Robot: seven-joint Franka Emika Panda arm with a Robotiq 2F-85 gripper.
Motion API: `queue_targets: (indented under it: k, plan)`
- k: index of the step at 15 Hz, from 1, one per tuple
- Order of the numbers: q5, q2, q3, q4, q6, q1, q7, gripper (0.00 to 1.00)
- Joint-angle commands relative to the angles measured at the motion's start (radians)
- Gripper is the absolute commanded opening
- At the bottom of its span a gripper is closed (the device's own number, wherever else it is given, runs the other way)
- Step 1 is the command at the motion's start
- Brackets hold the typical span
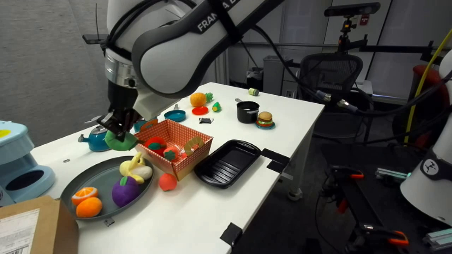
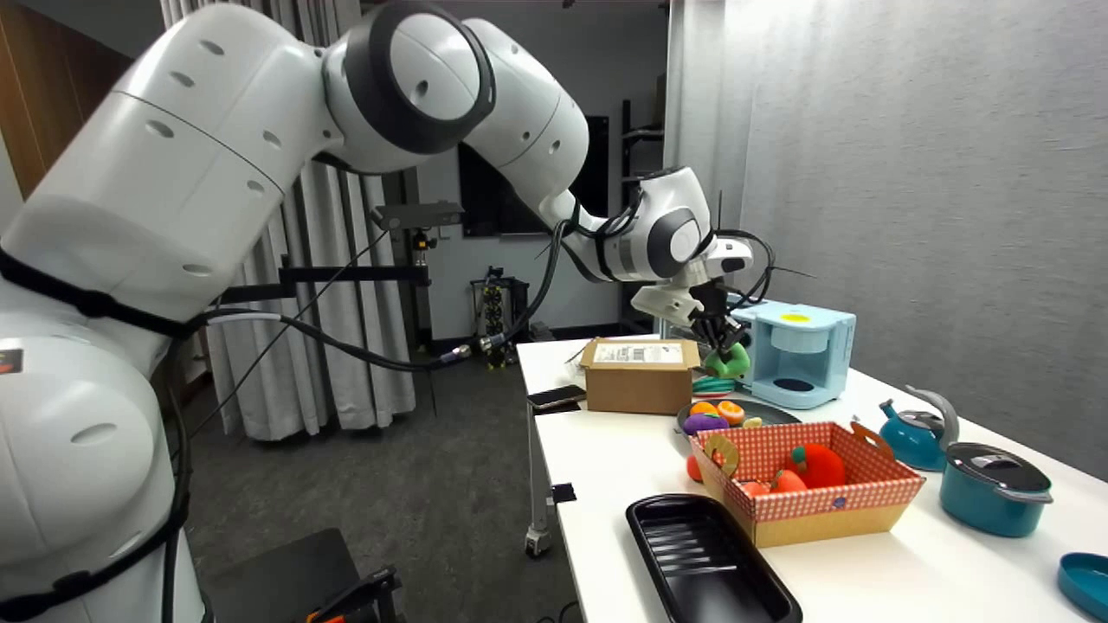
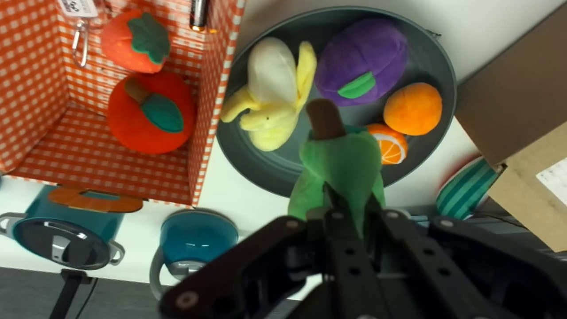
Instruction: Move the banana and the pear plush toys from the box to the plate then move the box to the right
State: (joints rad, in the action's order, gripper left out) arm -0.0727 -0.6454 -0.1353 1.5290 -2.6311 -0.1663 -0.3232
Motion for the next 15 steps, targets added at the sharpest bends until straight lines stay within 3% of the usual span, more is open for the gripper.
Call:
queue_targets:
  k: [1,6,7,8,10,15]
  plan:
    - [-0.011,-0.128,0.008,-0.166,0.021,-0.001,-0.003,0.02]
    - [-0.003,-0.248,0.006,-0.317,0.052,-0.006,-0.007,0.02]
    - [0.0,-0.266,0.009,-0.341,0.065,-0.006,-0.006,0.16]
    - [0.004,-0.28,0.013,-0.363,0.076,-0.004,-0.003,0.36]
    - [0.005,-0.305,0.016,-0.401,0.101,0.0,0.003,0.4]
    - [0.003,-0.333,0.016,-0.457,0.146,0.009,0.005,0.76]
